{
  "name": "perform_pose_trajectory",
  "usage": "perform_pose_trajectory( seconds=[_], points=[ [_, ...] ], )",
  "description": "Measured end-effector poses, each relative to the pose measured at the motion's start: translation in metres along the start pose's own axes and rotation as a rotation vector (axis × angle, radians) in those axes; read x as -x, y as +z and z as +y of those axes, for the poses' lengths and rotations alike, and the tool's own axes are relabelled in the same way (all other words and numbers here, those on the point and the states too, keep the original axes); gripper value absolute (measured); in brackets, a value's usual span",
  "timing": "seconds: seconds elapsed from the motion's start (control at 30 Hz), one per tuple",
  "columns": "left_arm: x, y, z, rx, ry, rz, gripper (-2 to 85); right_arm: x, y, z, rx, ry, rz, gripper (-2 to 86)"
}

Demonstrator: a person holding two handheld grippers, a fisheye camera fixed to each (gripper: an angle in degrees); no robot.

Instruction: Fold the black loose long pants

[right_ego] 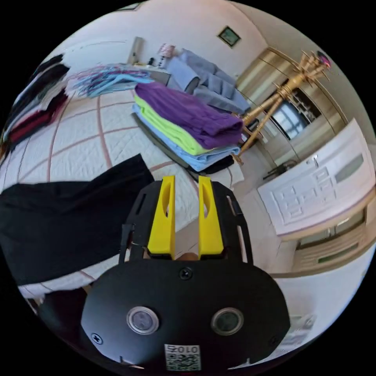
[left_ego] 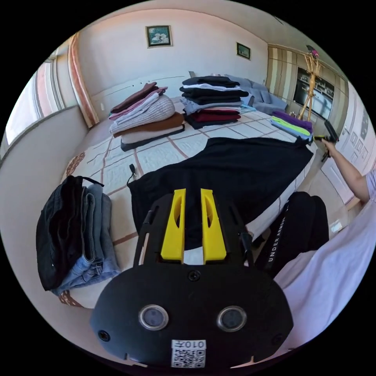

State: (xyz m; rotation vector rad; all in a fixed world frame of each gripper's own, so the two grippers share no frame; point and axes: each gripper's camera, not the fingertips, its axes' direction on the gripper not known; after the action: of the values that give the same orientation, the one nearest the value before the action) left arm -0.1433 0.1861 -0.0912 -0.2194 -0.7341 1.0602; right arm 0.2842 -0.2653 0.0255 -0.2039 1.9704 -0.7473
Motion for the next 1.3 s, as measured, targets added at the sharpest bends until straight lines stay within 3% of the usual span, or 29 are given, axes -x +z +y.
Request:
perform_pose_trajectory(
  seconds=[0.13, 0.23, 0.4, 0.63, 0.93, 1.03, 1.1, 1.17, 1.3],
  points=[
    [-0.031, 0.004, 0.012, 0.073, 0.121, -0.059, 5.3, -0.001, -0.002, 0.015, 0.039, 0.011, -0.092, 7.3],
    [-0.045, 0.015, 0.012, 0.073, 0.136, -0.019, 5.5, 0.025, -0.008, 0.032, 0.020, -0.170, -0.173, 7.4],
    [-0.072, 0.031, -0.013, 0.077, 0.207, 0.026, 5.7, 0.069, 0.012, 0.043, 0.083, -0.424, -0.069, 8.5],
    [-0.110, 0.045, -0.003, 0.118, 0.340, 0.001, 6.1, 0.051, 0.055, 0.037, 0.211, -0.343, -0.183, 11.0],
    [-0.135, 0.063, -0.018, 0.157, 0.362, -0.012, 6.9, 0.029, 0.062, 0.002, 0.293, -0.371, -0.363, 3.3],
    [-0.139, 0.063, -0.022, 0.149, 0.365, -0.015, 7.5, -0.004, 0.066, -0.023, 0.277, -0.157, -0.470, 4.0],
    [-0.142, 0.062, -0.023, 0.142, 0.366, -0.025, 7.9, -0.041, 0.058, -0.023, 0.048, 0.083, -0.532, 4.5],
    [-0.146, 0.057, -0.023, 0.125, 0.371, -0.039, 8.3, -0.055, 0.059, -0.017, 0.010, 0.175, -0.495, 4.7],
    [-0.151, 0.057, -0.018, 0.129, 0.410, -0.036, 8.8, -0.041, 0.075, 0.006, 0.091, 0.045, -0.327, 4.7]
  ],
)
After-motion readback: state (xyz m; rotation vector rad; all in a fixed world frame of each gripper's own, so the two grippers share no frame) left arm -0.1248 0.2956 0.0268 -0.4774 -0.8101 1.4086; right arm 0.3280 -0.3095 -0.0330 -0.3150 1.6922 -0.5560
